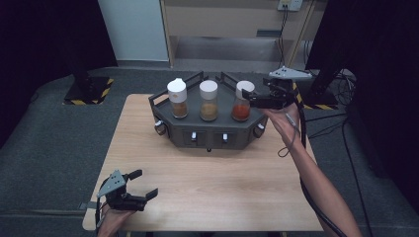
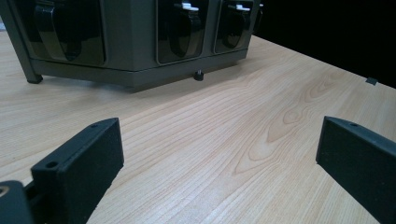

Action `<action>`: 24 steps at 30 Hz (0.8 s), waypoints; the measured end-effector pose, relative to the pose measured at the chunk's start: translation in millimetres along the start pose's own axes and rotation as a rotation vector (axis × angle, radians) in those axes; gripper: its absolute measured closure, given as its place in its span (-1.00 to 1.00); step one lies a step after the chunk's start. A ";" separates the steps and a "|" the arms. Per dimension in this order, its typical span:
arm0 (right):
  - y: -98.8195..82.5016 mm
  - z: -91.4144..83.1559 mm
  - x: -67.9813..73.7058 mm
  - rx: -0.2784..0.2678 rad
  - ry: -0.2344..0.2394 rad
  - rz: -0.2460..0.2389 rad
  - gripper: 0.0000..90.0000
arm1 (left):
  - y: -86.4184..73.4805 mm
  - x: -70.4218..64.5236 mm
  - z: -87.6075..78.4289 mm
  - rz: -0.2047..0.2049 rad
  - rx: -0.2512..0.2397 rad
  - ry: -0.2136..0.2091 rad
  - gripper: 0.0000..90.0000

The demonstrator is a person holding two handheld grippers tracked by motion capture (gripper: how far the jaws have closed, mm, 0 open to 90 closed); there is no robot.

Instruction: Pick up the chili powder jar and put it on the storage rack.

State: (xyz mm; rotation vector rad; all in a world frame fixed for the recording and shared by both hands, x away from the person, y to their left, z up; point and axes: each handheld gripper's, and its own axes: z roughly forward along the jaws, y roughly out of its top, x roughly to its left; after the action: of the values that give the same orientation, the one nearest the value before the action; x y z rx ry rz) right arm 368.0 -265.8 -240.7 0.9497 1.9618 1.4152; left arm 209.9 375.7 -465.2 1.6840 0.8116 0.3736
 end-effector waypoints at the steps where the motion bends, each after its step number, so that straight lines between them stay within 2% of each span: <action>1: -1.0 -2.3 1.3 -0.003 0.007 -0.005 -0.76 | -0.1 0.1 -0.1 -0.001 0.000 0.000 -1.00; 12: -24.0 -32.8 5.1 -0.028 0.110 -0.004 -0.76 | -0.8 0.7 -0.3 -0.007 -0.003 0.003 -1.00; 17: -40.0 -49.0 0.9 -0.039 0.131 0.011 -0.77 | -1.2 1.6 0.8 -0.006 -0.003 -0.002 -1.00; 24: -62.3 -69.9 -2.0 -0.050 0.130 0.032 -0.79 | -1.2 1.4 1.1 0.001 -0.003 -0.007 -1.00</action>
State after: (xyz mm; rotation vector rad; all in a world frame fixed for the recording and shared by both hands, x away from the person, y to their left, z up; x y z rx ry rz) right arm 301.8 -320.1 -278.5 0.8898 2.0023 1.5721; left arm 211.2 375.9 -467.0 1.6818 0.8048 0.3693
